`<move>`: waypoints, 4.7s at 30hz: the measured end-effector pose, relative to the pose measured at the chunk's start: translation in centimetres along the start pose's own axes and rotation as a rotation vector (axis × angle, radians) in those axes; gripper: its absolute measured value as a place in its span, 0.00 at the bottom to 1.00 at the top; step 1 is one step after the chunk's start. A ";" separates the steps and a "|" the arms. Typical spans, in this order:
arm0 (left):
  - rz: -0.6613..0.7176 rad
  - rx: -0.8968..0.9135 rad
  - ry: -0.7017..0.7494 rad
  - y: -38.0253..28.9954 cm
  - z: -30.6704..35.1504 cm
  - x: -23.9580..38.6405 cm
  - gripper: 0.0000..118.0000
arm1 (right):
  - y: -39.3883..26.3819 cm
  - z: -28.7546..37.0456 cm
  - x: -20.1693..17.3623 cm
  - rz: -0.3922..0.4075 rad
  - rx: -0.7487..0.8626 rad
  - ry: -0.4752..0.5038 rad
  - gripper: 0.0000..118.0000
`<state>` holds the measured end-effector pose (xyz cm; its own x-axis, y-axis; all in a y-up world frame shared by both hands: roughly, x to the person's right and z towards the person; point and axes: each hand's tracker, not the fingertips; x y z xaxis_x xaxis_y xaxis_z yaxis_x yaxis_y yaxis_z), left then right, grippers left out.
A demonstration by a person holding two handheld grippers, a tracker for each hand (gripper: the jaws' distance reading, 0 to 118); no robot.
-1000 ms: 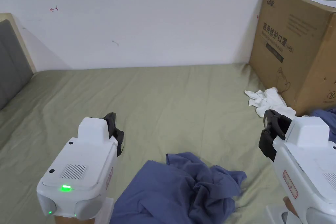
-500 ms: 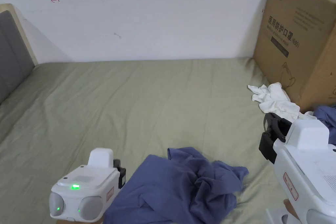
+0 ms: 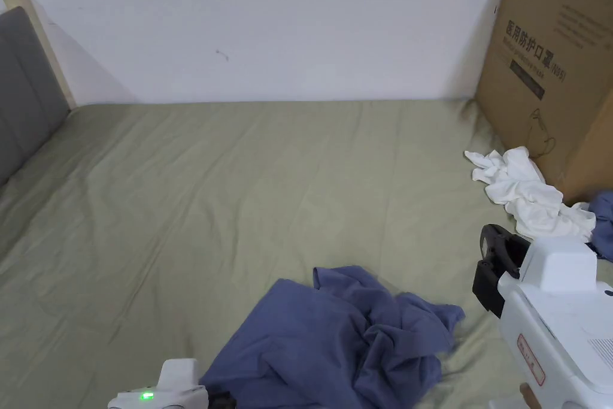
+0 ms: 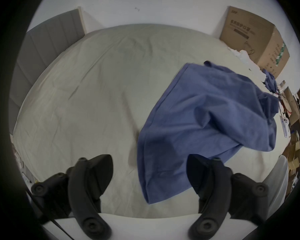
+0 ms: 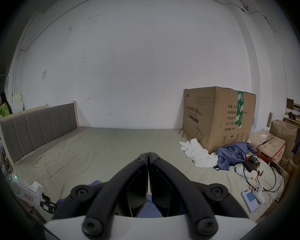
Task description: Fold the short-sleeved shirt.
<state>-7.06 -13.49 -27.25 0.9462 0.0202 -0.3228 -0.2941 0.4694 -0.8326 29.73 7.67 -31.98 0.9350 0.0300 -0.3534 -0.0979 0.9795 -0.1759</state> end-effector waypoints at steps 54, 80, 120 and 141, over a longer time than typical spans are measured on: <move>0.109 0.322 -0.316 10.3 10.8 -1.0 0.03 | 0.6 -12.3 8.0 -0.026 -0.410 0.070 0.06; -0.069 0.773 0.071 42.3 25.9 -4.0 0.03 | 22.7 -19.6 11.3 0.026 -0.056 -0.094 0.06; 0.116 0.253 0.069 5.6 5.0 -11.8 0.03 | -11.8 -4.8 5.4 -0.128 -0.529 -0.207 0.06; 0.140 -0.034 0.165 -3.0 1.1 -13.5 0.11 | -19.4 -1.5 5.1 -0.201 -0.869 -0.269 0.15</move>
<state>-18.79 -14.17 -19.89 0.8618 -0.0626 -0.5034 -0.4284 0.4417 -0.7883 35.84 -11.44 -31.74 0.9990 0.0273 -0.0364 -0.0451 0.4818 -0.8751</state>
